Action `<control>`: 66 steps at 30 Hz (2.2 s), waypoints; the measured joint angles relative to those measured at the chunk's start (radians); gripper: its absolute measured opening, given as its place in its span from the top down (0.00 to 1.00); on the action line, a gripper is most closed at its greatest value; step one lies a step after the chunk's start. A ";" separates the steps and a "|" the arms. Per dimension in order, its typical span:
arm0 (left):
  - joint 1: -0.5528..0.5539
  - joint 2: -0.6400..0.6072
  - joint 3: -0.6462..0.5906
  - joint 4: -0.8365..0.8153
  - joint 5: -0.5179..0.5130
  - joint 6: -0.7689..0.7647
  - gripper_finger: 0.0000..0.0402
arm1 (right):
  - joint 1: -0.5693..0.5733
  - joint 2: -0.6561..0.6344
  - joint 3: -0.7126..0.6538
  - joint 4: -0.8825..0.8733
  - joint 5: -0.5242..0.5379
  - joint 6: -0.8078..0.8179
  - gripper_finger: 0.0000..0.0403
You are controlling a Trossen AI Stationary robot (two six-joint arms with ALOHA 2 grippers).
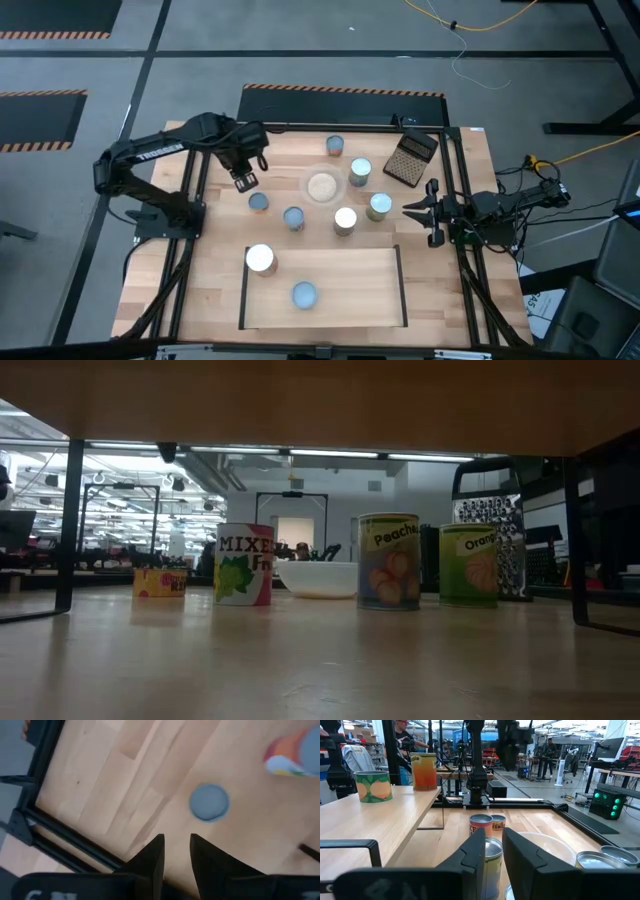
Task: Pick and place cans onto a shelf
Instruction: Put the canned pineapple rings on the shelf
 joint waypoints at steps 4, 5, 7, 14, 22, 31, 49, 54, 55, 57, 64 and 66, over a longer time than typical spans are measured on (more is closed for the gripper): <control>0.020 0.011 -0.065 0.064 0.037 0.000 0.76 | 0.000 0.000 0.000 0.000 0.000 -0.001 0.82; 0.025 0.011 -0.085 0.083 0.061 0.000 0.75 | 0.000 0.000 0.000 0.000 0.000 -0.001 0.82; 0.033 0.009 -0.129 0.142 0.112 -0.001 0.72 | 0.000 0.000 0.000 0.000 0.000 -0.001 0.82; 0.035 0.010 -0.253 0.265 0.149 0.038 0.66 | 0.000 0.000 0.000 0.000 0.000 -0.003 0.82; 0.021 0.010 -0.368 0.399 0.192 0.116 0.66 | 0.000 0.000 0.000 0.000 0.000 -0.003 0.82; -0.043 0.010 -0.442 0.550 0.220 0.014 0.66 | 0.000 0.000 0.000 0.000 0.000 -0.003 0.82; -0.150 0.010 -0.511 0.666 0.091 -0.396 0.66 | 0.000 0.000 0.000 0.000 0.000 -0.003 0.82; -0.150 0.010 -0.538 0.690 0.091 -0.456 0.66 | 0.000 0.000 0.000 0.000 0.000 -0.003 0.82; -0.150 0.010 -0.541 0.692 0.091 -0.467 0.66 | 0.000 0.000 0.000 0.000 0.000 -0.003 0.82; -0.150 0.010 -0.553 0.707 0.091 -0.476 0.66 | 0.000 0.000 0.000 0.000 0.000 -0.003 0.82; -0.150 0.010 -0.602 0.787 0.091 -0.502 0.66 | 0.000 0.000 0.000 0.000 0.000 -0.003 0.82; -0.150 0.010 -0.609 0.799 0.091 -0.503 0.66 | 0.000 0.000 0.000 0.000 0.000 -0.003 0.82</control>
